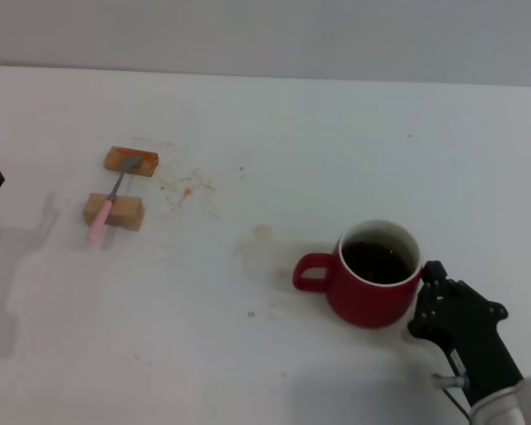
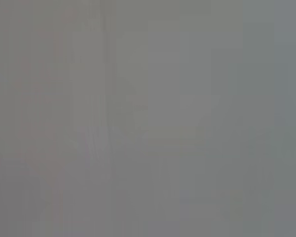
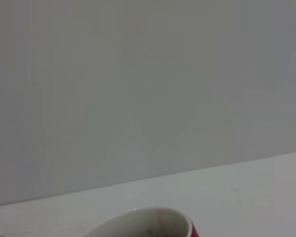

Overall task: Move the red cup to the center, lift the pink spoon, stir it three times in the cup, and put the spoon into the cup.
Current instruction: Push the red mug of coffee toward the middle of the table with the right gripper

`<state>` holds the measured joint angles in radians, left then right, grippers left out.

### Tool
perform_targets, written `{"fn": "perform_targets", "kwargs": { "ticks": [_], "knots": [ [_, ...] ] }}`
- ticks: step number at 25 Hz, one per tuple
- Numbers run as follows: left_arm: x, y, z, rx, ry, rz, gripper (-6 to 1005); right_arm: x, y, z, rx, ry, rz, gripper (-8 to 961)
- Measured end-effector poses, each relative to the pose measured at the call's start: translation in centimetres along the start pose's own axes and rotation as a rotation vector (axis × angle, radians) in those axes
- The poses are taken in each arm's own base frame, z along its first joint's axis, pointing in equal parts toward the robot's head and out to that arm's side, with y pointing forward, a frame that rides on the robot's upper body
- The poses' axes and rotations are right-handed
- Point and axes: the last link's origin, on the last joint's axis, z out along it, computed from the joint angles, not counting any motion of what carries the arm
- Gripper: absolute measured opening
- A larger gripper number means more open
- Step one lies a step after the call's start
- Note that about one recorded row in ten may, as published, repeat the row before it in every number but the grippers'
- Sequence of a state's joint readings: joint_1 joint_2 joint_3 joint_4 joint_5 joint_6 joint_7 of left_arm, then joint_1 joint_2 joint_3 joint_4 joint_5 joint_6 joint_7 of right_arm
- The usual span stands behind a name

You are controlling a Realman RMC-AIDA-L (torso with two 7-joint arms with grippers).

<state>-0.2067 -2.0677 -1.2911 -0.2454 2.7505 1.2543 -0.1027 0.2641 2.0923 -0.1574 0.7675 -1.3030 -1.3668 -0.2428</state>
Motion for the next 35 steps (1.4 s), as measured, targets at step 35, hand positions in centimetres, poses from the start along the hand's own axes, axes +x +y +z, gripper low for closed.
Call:
{"fn": "perform_targets", "kwargs": {
  "ticks": [35],
  "knots": [
    [-0.1,-0.1,-0.1,0.008,-0.002,-0.002,863,0.0,1.0,0.3,-0.08,0.005,-0.008,1]
  ]
}}
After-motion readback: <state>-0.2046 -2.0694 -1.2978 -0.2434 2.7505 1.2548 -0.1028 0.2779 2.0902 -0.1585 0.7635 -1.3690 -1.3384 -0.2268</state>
